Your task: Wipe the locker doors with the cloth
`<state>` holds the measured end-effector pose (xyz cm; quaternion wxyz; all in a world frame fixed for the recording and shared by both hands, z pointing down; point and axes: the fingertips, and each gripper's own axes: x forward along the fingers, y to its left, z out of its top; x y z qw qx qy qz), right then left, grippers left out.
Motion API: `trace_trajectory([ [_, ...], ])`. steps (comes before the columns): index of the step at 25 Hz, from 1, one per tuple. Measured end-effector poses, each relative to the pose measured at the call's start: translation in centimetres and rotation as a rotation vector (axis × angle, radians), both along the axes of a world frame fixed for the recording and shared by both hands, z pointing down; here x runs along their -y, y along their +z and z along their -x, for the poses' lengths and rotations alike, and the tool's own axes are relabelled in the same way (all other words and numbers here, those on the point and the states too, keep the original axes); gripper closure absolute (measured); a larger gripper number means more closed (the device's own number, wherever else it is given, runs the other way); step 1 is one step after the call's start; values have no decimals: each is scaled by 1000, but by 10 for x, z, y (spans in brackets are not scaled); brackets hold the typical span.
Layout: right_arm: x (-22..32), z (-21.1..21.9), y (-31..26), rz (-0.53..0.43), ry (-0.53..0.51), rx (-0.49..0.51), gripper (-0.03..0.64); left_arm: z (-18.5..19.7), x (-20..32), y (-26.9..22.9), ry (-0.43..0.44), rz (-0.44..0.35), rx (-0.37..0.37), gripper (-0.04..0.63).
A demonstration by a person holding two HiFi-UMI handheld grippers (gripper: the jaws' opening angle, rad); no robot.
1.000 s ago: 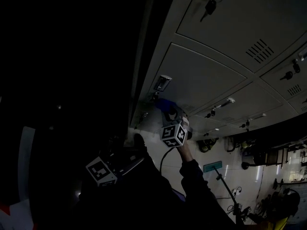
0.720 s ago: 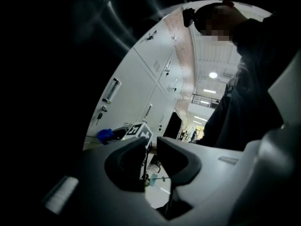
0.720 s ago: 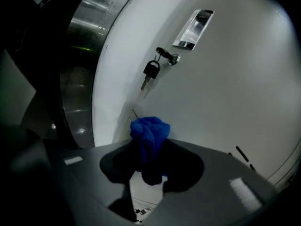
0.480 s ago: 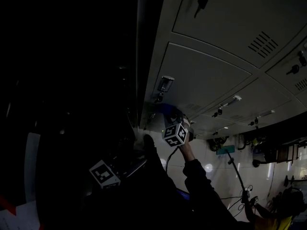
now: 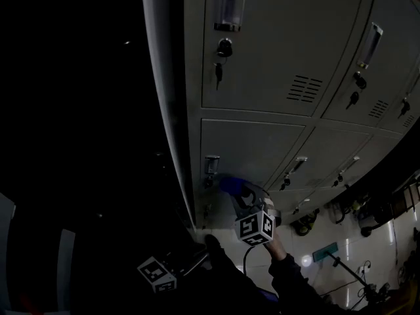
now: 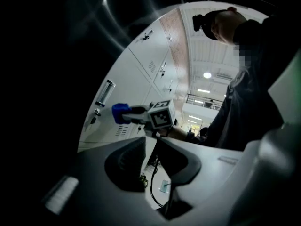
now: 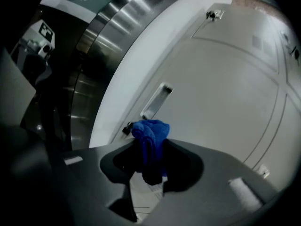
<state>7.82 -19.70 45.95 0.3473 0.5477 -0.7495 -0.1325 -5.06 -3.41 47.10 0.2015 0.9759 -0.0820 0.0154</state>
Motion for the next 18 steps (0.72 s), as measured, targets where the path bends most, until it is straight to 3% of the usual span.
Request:
trace_trajectory([
  [9, -9, -37, -179, -382, 112, -43, 485, -16, -1, 2, 72, -34, -15, 537],
  [14, -3, -41, -224, -477, 130, -108, 485, -17, 1, -2, 92, -47, -23, 537],
  [18, 10, -41, -232, -493, 140, -137, 485, -16, 8, -7, 88, -47, -28, 537],
])
